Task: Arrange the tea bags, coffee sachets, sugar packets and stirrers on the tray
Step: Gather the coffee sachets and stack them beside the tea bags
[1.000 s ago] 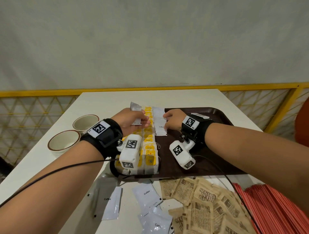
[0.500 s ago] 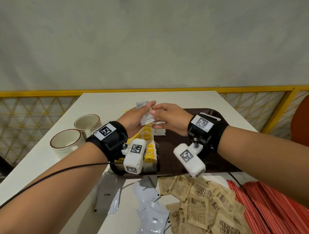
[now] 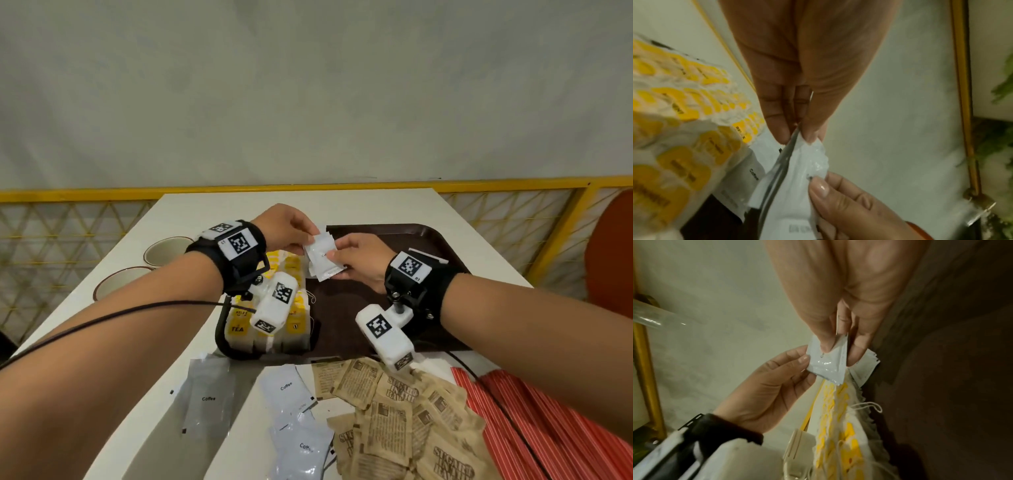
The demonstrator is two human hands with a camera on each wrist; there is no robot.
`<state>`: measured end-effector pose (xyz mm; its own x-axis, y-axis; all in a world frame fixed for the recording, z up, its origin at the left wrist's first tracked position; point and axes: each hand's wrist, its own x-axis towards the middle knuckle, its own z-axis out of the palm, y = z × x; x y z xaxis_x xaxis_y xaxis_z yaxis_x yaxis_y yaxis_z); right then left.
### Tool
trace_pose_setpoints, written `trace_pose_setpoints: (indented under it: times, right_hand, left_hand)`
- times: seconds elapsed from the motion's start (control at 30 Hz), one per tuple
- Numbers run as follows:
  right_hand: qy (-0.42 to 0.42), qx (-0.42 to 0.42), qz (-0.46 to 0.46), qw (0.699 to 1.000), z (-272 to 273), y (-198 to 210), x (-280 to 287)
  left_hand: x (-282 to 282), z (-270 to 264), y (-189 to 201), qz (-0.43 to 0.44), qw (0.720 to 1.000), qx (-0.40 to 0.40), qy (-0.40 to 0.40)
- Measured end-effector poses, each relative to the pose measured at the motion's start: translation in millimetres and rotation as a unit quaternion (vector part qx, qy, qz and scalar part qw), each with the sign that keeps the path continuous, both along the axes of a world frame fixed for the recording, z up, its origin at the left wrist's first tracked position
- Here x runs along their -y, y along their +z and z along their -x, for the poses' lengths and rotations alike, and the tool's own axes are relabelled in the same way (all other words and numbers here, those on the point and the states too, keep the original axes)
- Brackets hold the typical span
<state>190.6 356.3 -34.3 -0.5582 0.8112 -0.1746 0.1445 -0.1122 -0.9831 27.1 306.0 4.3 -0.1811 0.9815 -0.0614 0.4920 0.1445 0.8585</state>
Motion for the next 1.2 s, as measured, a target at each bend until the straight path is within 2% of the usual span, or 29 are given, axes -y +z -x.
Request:
trace_pose_setpoints:
  times: [0.17,0.27,0.4,0.5,0.67,0.9,1.2]
  right_hand:
    - [-0.027,0.078,-0.055,0.995,3,-18,-12]
    - [-0.03,0.114,-0.084,0.989,3,-22,-19]
    - [-0.032,0.214,-0.172,0.961,3,-24,-27]
    - [-0.019,0.223,-0.168,0.96,3,-26,-26]
    - [-0.006,0.206,-0.148,0.967,3,-27,-22]
    - [0.059,0.265,-0.183,0.945,1,-16,-13]
    - [0.096,0.295,-0.211,0.927,7,-13,-11]
  left_hand:
    - [-25,-3,-3,0.053,0.987,-0.149,-0.022]
    - [-35,-3,-9,0.068,0.981,-0.18,-0.02]
    - [-43,-3,-15,0.078,0.976,-0.204,-0.012]
    - [-45,-2,-19,0.078,0.97,-0.231,-0.016]
    - [-43,1,-19,0.035,0.97,-0.239,0.01]
    - [-32,7,-19,0.034,0.968,-0.248,0.014]
    - [-18,11,-18,0.023,0.971,-0.234,0.033]
